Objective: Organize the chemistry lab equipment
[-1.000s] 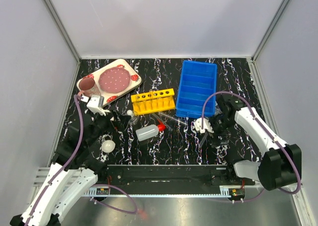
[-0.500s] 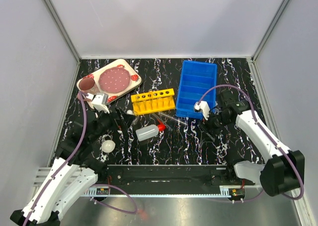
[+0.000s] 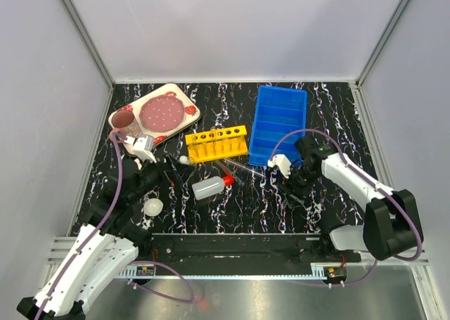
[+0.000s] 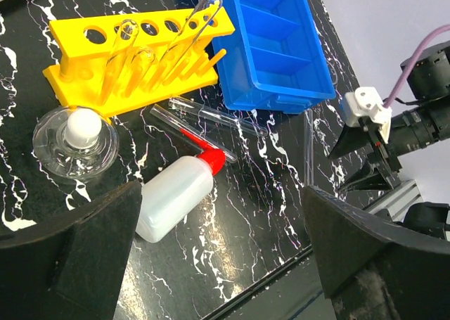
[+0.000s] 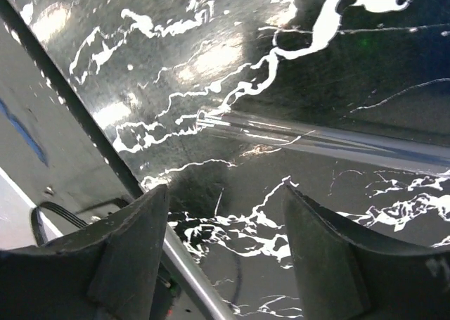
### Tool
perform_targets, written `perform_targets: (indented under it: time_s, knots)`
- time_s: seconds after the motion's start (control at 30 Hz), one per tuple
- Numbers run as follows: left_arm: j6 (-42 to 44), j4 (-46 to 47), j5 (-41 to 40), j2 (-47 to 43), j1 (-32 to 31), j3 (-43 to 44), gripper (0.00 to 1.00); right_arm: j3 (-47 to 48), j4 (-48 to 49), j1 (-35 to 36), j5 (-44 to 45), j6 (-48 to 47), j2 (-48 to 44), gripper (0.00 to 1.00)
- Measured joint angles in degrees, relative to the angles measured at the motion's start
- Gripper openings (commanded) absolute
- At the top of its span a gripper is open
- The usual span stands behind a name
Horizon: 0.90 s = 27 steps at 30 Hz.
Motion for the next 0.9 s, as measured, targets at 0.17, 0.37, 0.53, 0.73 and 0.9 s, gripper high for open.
perform_targets:
  time_s: [0.17,0.37,0.53,0.73,0.9]
  knots:
    - [-0.7,1.0,0.4,0.2,0.0,-0.4,0.99,-1.8,-2.0,0.9,-1.5,-16.3,-4.3,0.89]
    - [-1.0,1.7,1.1,1.6,0.0,-0.4,0.99,-2.8,-6.2,1.3,-5.9,-44.0,-8.6,0.89]
    - [-1.9,2.4,1.9,1.2,0.0,-0.6,0.99,-3.6,-4.0,2.1,-5.6,-54.8,-3.3,0.88]
    - [-2.8,2.7,2.3,0.0,0.0,-2.5,0.99,-6.5,1.2,2.9,-1.9,-61.4,0.1,0.84]
    - [-3.0,2.8,2.8,0.0,0.0,-2.5,0.99,-6.8,4.8,3.0,0.1,-63.7,3.2,0.74]
